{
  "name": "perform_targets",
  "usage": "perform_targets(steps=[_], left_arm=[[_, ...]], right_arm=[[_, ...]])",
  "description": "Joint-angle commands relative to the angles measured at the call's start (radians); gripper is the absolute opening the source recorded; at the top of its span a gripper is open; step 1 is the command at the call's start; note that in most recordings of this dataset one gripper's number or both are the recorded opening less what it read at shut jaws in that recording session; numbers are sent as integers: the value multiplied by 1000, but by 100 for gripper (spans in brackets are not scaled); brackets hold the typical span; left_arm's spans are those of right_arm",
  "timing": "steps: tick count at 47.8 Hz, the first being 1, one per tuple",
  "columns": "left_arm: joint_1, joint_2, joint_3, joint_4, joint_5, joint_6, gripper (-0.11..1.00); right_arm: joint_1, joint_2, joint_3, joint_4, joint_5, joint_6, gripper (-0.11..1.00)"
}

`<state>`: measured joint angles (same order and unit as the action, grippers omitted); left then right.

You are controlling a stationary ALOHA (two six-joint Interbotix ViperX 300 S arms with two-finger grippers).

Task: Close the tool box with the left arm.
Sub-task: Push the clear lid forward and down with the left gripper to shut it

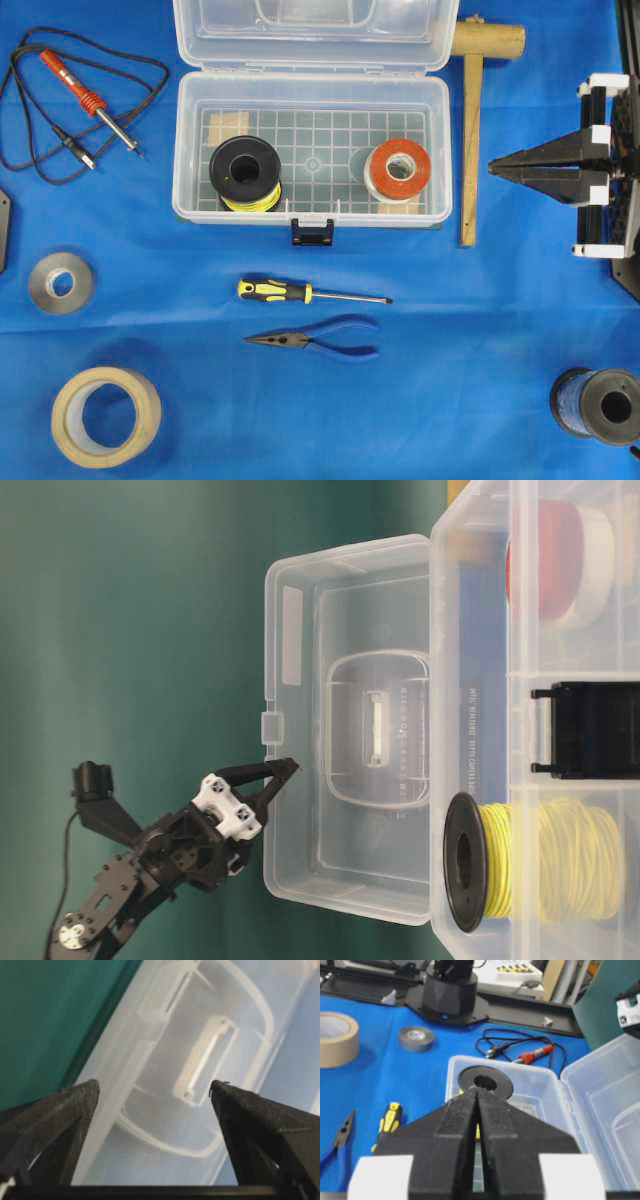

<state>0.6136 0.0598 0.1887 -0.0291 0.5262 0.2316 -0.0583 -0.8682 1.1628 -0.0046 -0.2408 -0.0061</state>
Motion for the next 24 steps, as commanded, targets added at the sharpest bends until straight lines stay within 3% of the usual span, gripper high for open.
perform_targets(steps=[1, 24], left_arm=[[-69, -44, -8, -5, 31, -11, 93], [-229, -238, 153, -11, 51, -95, 93]], right_arm=[[-3, 5, -9, -2, -5, 0, 0], [-18, 3, -9, -8, -5, -2, 0]])
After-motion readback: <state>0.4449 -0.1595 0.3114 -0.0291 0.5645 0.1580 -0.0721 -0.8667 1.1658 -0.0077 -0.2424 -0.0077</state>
